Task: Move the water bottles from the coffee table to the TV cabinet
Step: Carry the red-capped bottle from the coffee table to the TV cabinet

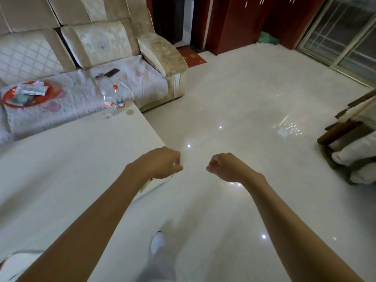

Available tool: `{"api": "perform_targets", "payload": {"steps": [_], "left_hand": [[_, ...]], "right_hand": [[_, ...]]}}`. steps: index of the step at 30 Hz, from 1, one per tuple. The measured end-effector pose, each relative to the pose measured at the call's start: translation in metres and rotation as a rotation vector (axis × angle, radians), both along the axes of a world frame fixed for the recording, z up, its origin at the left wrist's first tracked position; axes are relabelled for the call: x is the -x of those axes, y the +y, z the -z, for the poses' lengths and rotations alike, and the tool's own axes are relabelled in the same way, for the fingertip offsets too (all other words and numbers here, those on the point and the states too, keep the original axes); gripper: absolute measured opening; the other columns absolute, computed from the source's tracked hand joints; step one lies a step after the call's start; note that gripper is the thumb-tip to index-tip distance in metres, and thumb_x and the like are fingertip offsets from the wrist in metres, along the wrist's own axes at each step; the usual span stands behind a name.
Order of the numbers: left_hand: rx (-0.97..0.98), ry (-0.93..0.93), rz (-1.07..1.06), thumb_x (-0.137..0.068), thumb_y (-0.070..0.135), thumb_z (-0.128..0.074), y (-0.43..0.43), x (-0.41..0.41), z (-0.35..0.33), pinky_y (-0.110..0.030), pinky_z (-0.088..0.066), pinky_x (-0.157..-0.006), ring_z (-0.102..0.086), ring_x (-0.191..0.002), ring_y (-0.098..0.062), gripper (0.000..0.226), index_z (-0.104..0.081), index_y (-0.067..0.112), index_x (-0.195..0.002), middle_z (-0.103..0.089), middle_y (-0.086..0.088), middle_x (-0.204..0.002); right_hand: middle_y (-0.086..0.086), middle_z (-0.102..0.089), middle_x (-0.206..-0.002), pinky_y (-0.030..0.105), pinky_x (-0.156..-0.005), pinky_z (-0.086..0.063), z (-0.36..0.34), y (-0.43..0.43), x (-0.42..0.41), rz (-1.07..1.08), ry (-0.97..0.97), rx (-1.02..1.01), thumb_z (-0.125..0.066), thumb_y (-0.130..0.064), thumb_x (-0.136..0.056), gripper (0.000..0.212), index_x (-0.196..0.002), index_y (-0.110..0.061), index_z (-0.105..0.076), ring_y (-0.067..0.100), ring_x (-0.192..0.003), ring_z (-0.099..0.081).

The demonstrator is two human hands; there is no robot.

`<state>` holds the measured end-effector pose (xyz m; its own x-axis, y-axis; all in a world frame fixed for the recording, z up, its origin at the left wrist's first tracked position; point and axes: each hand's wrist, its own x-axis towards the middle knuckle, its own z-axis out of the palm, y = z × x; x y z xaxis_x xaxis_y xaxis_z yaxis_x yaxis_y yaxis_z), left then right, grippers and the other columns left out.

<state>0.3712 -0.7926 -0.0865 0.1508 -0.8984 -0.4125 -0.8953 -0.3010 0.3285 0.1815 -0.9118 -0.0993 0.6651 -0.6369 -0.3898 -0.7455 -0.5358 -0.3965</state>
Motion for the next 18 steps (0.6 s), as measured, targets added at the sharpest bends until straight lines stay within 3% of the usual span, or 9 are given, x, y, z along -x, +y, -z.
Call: {"api": "perform_targets", "payload": {"steps": [5, 8, 14, 18], "left_hand": [[-0.075, 0.005, 0.08, -0.095, 0.043, -0.051, -0.049, -0.054, 0.004, -0.026, -0.042, -0.082, -0.057, -0.095, -0.016, 0.032, -0.06, 0.02, -0.115, -0.064, -0.002, -0.116], [-0.073, -0.047, 0.123, -0.096, 0.042, -0.049, -0.085, -0.077, 0.0, -0.029, -0.045, -0.088, -0.058, -0.102, -0.019, 0.035, -0.058, 0.017, -0.119, -0.062, -0.004, -0.122], [-0.056, -0.022, 0.155, -0.097, 0.043, -0.048, -0.157, -0.095, 0.003, -0.024, -0.036, -0.077, -0.051, -0.091, -0.013, 0.035, -0.058, 0.018, -0.118, -0.062, -0.003, -0.118], [-0.063, -0.029, 0.084, -0.097, 0.043, -0.047, -0.203, -0.105, 0.008, -0.026, -0.038, -0.077, -0.052, -0.093, -0.014, 0.033, -0.058, 0.019, -0.117, -0.061, -0.003, -0.116]], "right_hand": [[0.01, -0.07, -0.086, 0.037, -0.071, -0.051, -0.005, -0.048, -0.028, 0.096, 0.052, -0.016, -0.053, -0.034, -0.093, 0.03, -0.089, -0.008, -0.067, 0.027, -0.083, -0.064], [0.006, -0.068, -0.089, 0.032, -0.069, -0.046, -0.007, -0.076, -0.044, 0.122, 0.042, 0.002, -0.053, -0.034, -0.093, 0.026, -0.092, -0.011, -0.065, 0.024, -0.084, -0.062], [0.01, -0.067, -0.092, 0.033, -0.068, -0.046, -0.009, -0.139, -0.067, 0.123, 0.026, 0.031, -0.051, -0.033, -0.094, 0.029, -0.094, -0.007, -0.064, 0.026, -0.084, -0.062], [0.016, -0.068, -0.089, 0.034, -0.066, -0.046, -0.003, -0.2, -0.08, 0.077, -0.015, 0.056, -0.052, -0.031, -0.094, 0.033, -0.091, 0.0, -0.064, 0.033, -0.084, -0.063]]}}
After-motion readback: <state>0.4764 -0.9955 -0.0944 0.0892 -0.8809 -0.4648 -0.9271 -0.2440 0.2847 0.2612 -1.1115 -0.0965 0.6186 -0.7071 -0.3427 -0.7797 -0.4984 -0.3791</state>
